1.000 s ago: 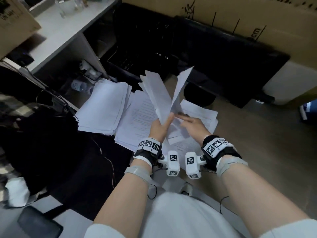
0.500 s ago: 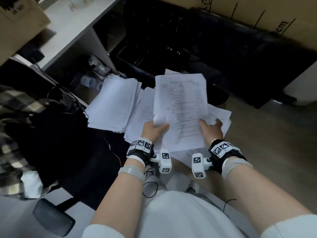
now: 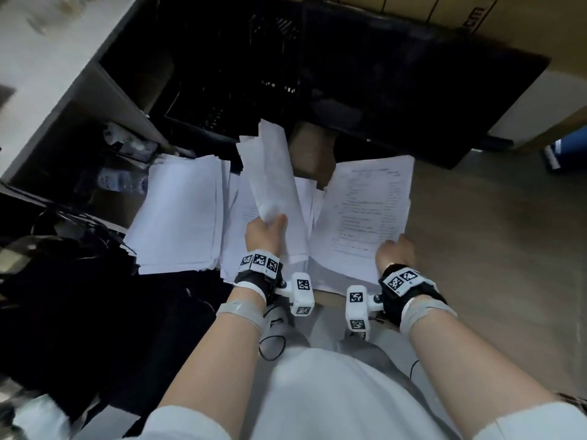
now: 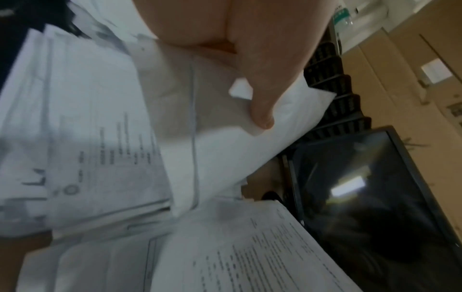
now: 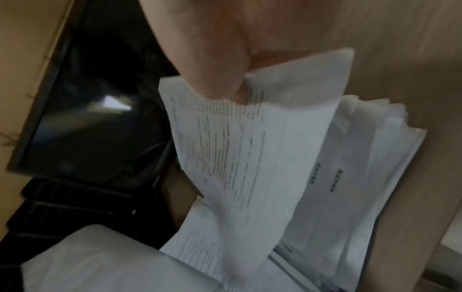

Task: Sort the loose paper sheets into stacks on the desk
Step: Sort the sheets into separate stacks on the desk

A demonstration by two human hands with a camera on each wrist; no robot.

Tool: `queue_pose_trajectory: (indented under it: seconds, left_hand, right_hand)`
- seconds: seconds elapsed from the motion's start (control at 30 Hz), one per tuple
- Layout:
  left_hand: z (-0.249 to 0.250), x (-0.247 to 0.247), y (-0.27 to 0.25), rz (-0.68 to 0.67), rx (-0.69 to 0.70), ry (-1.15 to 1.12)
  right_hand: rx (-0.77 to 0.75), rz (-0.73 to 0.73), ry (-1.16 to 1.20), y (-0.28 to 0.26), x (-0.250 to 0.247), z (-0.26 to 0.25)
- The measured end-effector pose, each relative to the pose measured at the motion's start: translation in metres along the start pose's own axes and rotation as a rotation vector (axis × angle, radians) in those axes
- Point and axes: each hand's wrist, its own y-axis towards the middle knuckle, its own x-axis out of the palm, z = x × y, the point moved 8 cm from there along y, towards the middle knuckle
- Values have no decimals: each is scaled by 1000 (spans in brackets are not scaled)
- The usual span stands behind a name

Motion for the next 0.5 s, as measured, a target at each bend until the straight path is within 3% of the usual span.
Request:
queue_pose_trajectory:
  seconds: [0.23,0.4,0.5]
  left_hand:
    - [20,61,-24,-77,72,11]
    - [14,71,-39,-25,41,-38]
    - [1,60,-43,54,-20,-92]
  right_hand:
    - [119,120,132,17,-49,56]
    - [128,47,178,36,-48,74]
    - [49,-46,211,42,-35,62]
